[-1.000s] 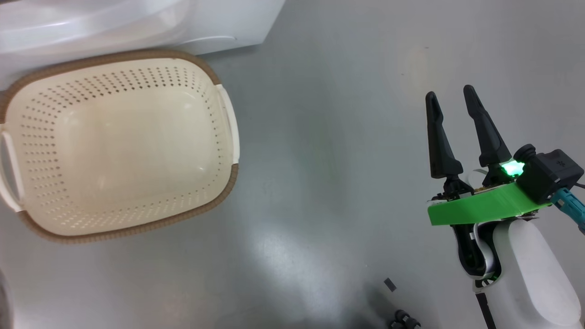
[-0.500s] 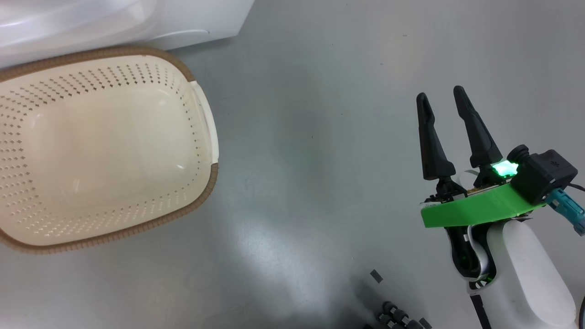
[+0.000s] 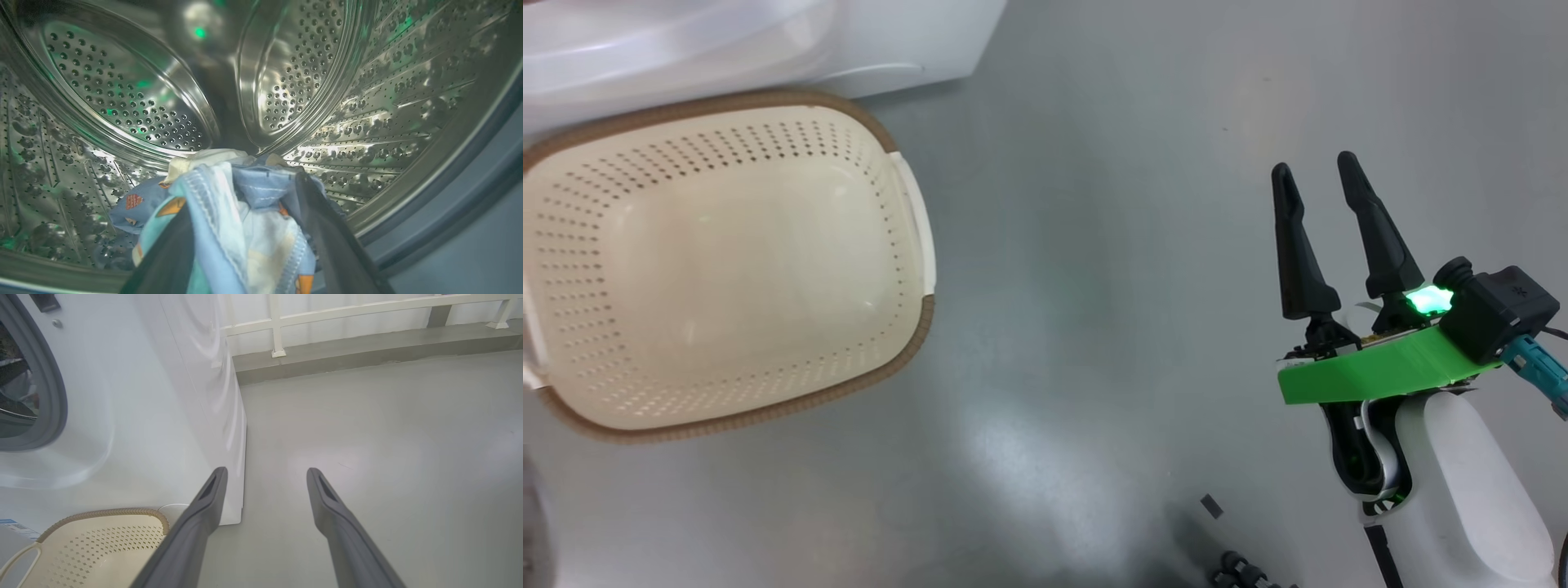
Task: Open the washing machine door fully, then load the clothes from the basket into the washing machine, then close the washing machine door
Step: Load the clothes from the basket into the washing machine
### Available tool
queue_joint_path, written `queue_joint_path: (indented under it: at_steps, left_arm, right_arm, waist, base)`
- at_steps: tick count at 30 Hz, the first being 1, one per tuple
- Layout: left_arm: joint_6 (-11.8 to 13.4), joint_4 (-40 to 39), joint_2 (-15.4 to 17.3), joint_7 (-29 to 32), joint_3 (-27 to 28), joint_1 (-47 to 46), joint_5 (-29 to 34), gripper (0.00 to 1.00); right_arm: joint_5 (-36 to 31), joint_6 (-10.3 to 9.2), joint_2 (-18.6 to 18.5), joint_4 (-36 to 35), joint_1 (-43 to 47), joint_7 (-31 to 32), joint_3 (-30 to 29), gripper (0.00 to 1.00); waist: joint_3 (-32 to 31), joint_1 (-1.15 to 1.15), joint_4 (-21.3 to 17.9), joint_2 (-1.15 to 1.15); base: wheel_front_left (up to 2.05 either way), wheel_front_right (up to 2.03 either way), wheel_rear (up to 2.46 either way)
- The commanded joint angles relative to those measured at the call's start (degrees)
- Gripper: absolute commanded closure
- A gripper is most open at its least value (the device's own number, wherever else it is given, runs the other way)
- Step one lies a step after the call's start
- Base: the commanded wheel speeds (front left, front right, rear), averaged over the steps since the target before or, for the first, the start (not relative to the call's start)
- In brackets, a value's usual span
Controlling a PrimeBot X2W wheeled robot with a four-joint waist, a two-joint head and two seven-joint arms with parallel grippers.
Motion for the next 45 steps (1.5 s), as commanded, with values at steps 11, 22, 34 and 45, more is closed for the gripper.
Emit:
queue_joint_path:
  at_steps: [11,22,34,45]
  left_arm:
    - [-0.76,-10.03,-2.29,-0.13,4.87,12.48,-2.62,0.0]
    - [-1.78,-17.9,-5.96,-0.13,8.29,26.18,-1.35,0.0]
    - [-2.46,-24.42,-10.02,-0.13,11.04,41.3,1.05,0.0]
    - [-2.75,-29.39,-11.81,-0.13,11.61,51.63,3.09,0.0]
  right_arm:
    - [-2.12,0.42,-0.36,-0.29,1.2,-0.45,0.39,0.0]
    - [-4.75,0.42,-0.39,1.4,4.3,-0.45,-0.8,0.0]
    - [-5.24,0.42,-2.99,2.47,8.99,-0.45,-1.59,0.0]
    - [-5.28,0.42,-4.55,2.9,12.28,-0.45,-2.57,0.0]
  waist:
    - [-5.64,0.0,3.49,0.0]
    - [-13.81,0.0,6.07,0.0]
    - [-22.29,0.0,10.47,0.0]
    - [-27.07,0.0,13.68,0.0]
  base:
    - [0.0,0.0,0.0]
    - [0.0,0.0,0.0]
    - [0.0,0.0,0.0]
    - [0.0,0.0,0.0]
